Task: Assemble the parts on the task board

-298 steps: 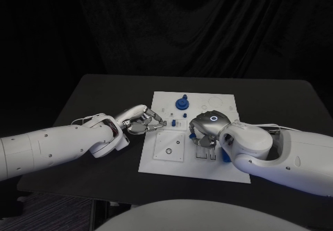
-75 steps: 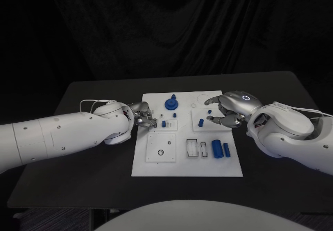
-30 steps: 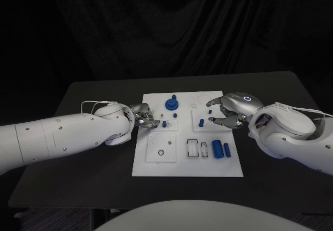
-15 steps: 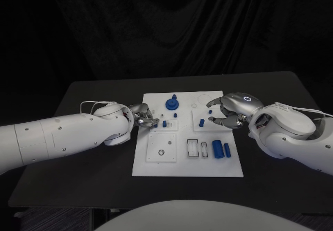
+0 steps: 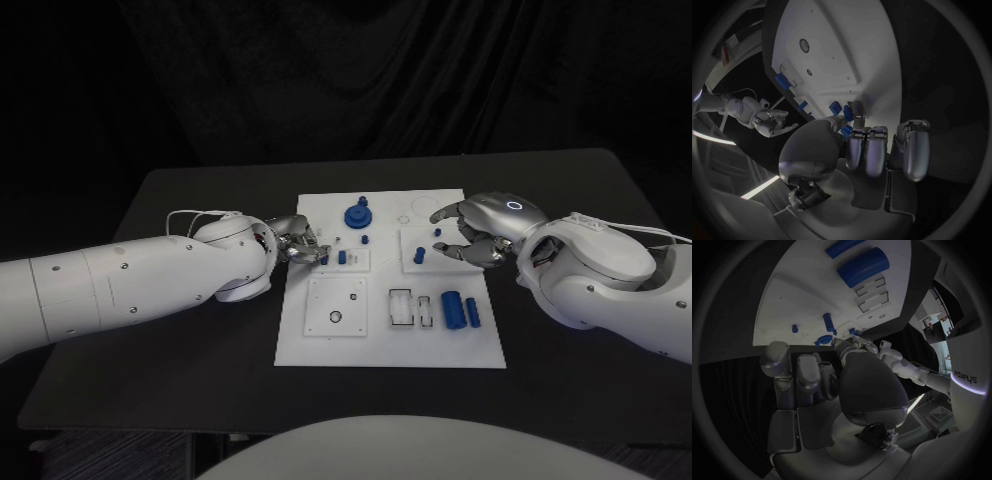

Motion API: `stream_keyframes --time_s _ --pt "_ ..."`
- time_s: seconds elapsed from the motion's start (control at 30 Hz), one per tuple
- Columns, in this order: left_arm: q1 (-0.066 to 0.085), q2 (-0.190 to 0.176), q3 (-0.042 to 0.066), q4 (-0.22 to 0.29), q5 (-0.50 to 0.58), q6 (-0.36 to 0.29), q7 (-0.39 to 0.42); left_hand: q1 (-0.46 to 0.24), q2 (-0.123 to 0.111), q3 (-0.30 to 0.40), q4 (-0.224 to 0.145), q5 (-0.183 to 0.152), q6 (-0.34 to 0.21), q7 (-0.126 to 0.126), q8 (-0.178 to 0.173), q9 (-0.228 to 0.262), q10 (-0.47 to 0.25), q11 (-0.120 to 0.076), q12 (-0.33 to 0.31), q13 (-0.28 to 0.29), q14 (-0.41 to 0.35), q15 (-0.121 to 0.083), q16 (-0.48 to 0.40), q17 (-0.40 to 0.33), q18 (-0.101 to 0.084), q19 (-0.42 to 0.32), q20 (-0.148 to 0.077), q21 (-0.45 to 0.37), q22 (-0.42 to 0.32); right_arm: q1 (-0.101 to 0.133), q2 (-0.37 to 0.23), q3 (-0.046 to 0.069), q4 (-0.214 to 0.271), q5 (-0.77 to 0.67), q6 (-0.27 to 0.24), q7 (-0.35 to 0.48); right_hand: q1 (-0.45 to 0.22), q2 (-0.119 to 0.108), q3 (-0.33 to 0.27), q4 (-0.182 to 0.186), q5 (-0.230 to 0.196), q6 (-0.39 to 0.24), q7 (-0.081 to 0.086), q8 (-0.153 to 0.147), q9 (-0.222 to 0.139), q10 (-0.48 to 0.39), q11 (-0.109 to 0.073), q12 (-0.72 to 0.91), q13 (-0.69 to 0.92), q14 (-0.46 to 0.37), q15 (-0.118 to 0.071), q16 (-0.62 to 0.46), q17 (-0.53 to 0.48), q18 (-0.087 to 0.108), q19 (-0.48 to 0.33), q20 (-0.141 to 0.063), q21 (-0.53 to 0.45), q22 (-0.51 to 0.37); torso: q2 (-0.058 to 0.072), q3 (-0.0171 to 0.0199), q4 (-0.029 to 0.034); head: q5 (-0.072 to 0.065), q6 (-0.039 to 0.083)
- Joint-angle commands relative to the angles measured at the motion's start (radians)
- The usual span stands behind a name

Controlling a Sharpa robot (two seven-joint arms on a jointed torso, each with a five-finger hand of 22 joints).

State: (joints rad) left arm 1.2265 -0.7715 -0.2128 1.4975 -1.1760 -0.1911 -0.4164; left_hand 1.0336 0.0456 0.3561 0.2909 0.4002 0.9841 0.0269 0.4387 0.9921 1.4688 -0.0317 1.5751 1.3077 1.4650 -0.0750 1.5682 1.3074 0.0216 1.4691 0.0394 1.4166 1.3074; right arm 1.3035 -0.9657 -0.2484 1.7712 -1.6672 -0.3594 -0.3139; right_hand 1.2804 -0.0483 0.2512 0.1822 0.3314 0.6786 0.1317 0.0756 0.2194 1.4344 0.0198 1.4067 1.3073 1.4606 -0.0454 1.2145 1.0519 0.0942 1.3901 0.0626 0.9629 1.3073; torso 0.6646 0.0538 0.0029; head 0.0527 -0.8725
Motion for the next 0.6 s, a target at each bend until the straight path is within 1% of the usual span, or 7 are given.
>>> stream_keyframes --time_s 0.03,0.2,0.4,0.6 --pt "-0.002 0.0 0.001 0.001 0.002 0.006 0.038 -0.012 -0.003 0.003 0.001 0.004 -0.005 0.0 0.005 0.005 0.102 -0.008 -0.004 0.263 0.106 -0.007 0.003 0.263 0.019 0.007 -0.007 -0.006 0.21 -0.002 0.0 0.0 0.0 -0.002 0.004 -0.017 -0.002 0.008 0.001 0.006 0.005 0.007 -0.002 0.004 -0.001 -0.006 0.003 -0.003 0.087 -0.007 -0.002 -0.003 0.0 0.019 -0.005 -0.001 -0.004 0.086 0.0 0.0002 0.0 -0.001 0.0" --pt "-0.002 -0.001 0.001 0.0 0.002 0.006 0.049 -0.014 -0.009 0.002 0.001 0.004 -0.009 -0.001 0.011 0.017 0.102 -0.008 -0.004 0.263 0.106 -0.007 0.003 0.263 0.02 0.004 -0.007 -0.009 0.209 -0.002 0.001 0.0 0.0 -0.002 0.003 -0.017 -0.002 0.009 0.002 0.006 0.006 0.01 -0.002 0.004 -0.001 -0.006 0.003 -0.004 0.087 -0.006 -0.002 -0.003 0.001 0.019 -0.005 -0.001 -0.005 0.086 0.0 0.0001 0.0 0.0 0.0" --pt "-0.002 -0.003 0.0 0.0 0.002 0.013 0.055 -0.003 -0.024 0.005 -0.004 0.005 -0.023 -0.001 0.013 0.036 0.102 -0.008 -0.004 0.263 0.106 -0.006 0.003 0.263 0.022 -0.002 -0.007 -0.018 0.206 -0.002 0.003 0.0 0.0 -0.002 0.004 -0.017 -0.002 0.01 0.003 0.006 0.007 0.011 -0.002 0.004 -0.001 -0.006 0.003 -0.004 0.086 -0.006 -0.002 -0.003 0.0 0.019 -0.006 -0.001 -0.006 0.085 0.0 0.0001 0.0 0.0 0.0" --pt "-0.002 -0.006 0.0 0.001 0.002 0.016 0.057 0.003 -0.03 0.007 -0.004 0.004 -0.031 0.001 0.012 0.043 0.102 -0.007 -0.004 0.263 0.106 -0.006 0.003 0.263 0.022 -0.003 -0.007 -0.019 0.206 -0.002 0.003 0.0 0.0 -0.002 0.006 -0.017 -0.002 0.01 0.003 0.006 0.007 0.011 -0.002 0.004 -0.001 -0.006 0.003 -0.004 0.086 -0.006 -0.002 -0.003 0.0 0.019 -0.006 -0.001 -0.006 0.085 0.0 0.0001 0.0 0.002 0.0"
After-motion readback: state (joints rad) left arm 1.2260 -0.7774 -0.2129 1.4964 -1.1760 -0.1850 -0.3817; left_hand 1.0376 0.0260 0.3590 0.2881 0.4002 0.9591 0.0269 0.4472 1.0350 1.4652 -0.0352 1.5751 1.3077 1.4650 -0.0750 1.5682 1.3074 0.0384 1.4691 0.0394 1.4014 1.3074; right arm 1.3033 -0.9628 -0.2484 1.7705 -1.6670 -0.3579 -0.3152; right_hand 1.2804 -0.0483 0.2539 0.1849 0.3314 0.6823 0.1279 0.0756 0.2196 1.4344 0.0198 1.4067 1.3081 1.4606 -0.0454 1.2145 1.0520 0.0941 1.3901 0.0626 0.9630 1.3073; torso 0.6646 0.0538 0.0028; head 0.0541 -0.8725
